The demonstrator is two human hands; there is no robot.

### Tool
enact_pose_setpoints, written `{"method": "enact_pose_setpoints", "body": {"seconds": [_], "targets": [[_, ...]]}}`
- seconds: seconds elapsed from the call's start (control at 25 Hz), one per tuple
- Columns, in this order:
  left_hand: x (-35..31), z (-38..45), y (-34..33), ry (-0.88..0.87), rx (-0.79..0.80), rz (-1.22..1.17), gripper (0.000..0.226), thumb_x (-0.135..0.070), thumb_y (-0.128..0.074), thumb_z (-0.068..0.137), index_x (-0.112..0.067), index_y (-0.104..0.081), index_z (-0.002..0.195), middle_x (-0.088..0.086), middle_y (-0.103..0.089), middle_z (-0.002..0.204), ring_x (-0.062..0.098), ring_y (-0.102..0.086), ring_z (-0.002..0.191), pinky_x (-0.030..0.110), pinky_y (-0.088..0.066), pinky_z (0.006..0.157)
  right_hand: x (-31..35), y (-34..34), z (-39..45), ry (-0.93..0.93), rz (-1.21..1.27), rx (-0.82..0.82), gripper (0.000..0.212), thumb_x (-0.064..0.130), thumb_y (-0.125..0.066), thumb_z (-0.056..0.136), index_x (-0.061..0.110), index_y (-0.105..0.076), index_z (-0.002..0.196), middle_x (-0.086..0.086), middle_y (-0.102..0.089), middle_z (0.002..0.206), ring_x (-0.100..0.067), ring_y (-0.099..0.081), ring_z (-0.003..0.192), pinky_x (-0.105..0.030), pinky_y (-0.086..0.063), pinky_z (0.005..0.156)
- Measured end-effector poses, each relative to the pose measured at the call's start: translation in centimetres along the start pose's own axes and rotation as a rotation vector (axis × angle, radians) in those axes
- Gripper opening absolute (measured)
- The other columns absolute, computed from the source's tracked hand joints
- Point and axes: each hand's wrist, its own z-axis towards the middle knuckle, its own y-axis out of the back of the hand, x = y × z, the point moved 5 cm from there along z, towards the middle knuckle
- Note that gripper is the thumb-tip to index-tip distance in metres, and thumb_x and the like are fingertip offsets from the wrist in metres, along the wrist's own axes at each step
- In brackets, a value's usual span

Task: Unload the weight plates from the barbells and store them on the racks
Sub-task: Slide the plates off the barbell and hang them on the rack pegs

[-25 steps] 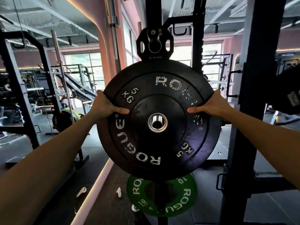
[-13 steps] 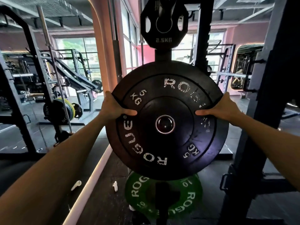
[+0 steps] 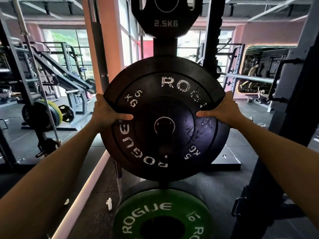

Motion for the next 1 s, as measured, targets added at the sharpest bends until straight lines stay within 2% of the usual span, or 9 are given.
{"method": "enact_pose_setpoints", "body": {"seconds": [0.08,0.16,0.32,0.48,0.56,0.68,0.76,0.88,1.0], "targets": [[0.6,1.5,-1.1,0.005,-0.005,-0.012,0.119,-0.046,-0.097,0.027,-0.014,-0.032,0.121,0.004,-0.049,0.125,0.022,-0.049,0.119,0.041,-0.048,0.094,-0.4,-0.8,1.8,-0.002,-0.005,0.001,0.115,0.051,-0.094,0.039,0.011,-0.031,0.127,-0.005,-0.053,0.130,-0.025,-0.052,0.123,-0.032,-0.042,0.094],[1.1,2.7,-1.6,-0.016,-0.009,0.000,0.122,-0.050,-0.096,0.025,-0.014,-0.034,0.124,0.001,-0.049,0.125,0.020,-0.050,0.118,0.041,-0.048,0.095,-0.8,-1.2,2.8,0.008,-0.005,-0.006,0.113,0.049,-0.094,0.041,0.012,-0.031,0.126,-0.005,-0.054,0.129,-0.025,-0.052,0.121,-0.033,-0.042,0.092],[1.4,3.4,-1.4,0.005,-0.017,0.074,0.134,-0.064,-0.090,0.018,-0.018,-0.029,0.128,0.002,-0.048,0.130,0.026,-0.048,0.123,0.056,-0.043,0.099,-1.0,-1.3,3.4,-0.007,-0.027,0.016,0.112,0.049,-0.094,0.040,0.012,-0.030,0.124,-0.007,-0.054,0.129,-0.026,-0.052,0.119,-0.036,-0.045,0.094],[-0.8,0.7,-1.3,0.092,-0.089,0.302,0.134,-0.053,-0.093,0.037,-0.007,-0.022,0.142,0.017,-0.039,0.140,0.040,-0.041,0.128,0.061,-0.034,0.103,0.5,-0.6,1.6,-0.022,-0.123,-0.016,0.122,0.055,-0.092,0.039,0.006,-0.029,0.131,-0.016,-0.046,0.135,-0.034,-0.045,0.128,-0.046,-0.044,0.102],[-1.6,-0.5,-1.4,0.105,-0.055,0.299,0.132,-0.055,-0.089,0.044,-0.008,-0.018,0.145,0.018,-0.036,0.142,0.041,-0.040,0.129,0.063,-0.033,0.103,0.6,-0.3,0.3,-0.020,-0.175,-0.004,0.120,0.053,-0.091,0.044,0.006,-0.028,0.135,-0.018,-0.041,0.137,-0.036,-0.042,0.129,-0.046,-0.042,0.103],[-3.2,-1.9,-0.5,0.049,0.013,0.293,0.128,-0.070,-0.075,0.045,-0.016,-0.020,0.147,0.015,-0.036,0.144,0.037,-0.038,0.131,0.058,-0.035,0.105,1.2,1.2,-1.5,0.049,-0.245,0.024,0.113,0.053,-0.087,0.055,0.008,-0.028,0.139,-0.019,-0.041,0.136,-0.037,-0.043,0.127,-0.049,-0.042,0.103],[-5.2,-3.1,-0.2,-0.029,0.079,0.313,0.115,-0.075,-0.066,0.046,-0.024,-0.034,0.143,0.013,-0.042,0.142,0.033,-0.043,0.129,0.048,-0.038,0.106,1.9,2.6,-2.7,0.119,-0.269,0.068,0.104,0.055,-0.083,0.062,0.011,-0.032,0.140,-0.016,-0.044,0.132,-0.035,-0.046,0.124,-0.048,-0.043,0.102],[-8.8,-6.5,-0.8,-0.127,0.186,0.337,0.083,-0.068,-0.071,0.059,-0.031,-0.053,0.131,0.008,-0.054,0.134,0.027,-0.051,0.122,0.038,-0.040,0.104,2.5,5.0,-4.4,0.201,-0.304,0.136,0.098,0.075,-0.069,0.055,0.020,-0.045,0.133,-0.008,-0.051,0.122,-0.029,-0.055,0.114,-0.046,-0.048,0.096],[-12.4,-10.5,-2.1,-0.116,0.221,0.308,0.070,-0.060,-0.075,0.068,-0.028,-0.055,0.128,0.002,-0.057,0.132,0.022,-0.053,0.121,0.033,-0.039,0.102,1.6,8.3,-5.8,0.246,-0.389,0.206,0.096,0.081,-0.060,0.059,0.026,-0.044,0.135,-0.010,-0.050,0.132,-0.032,-0.051,0.121,-0.049,-0.045,0.100]]}}
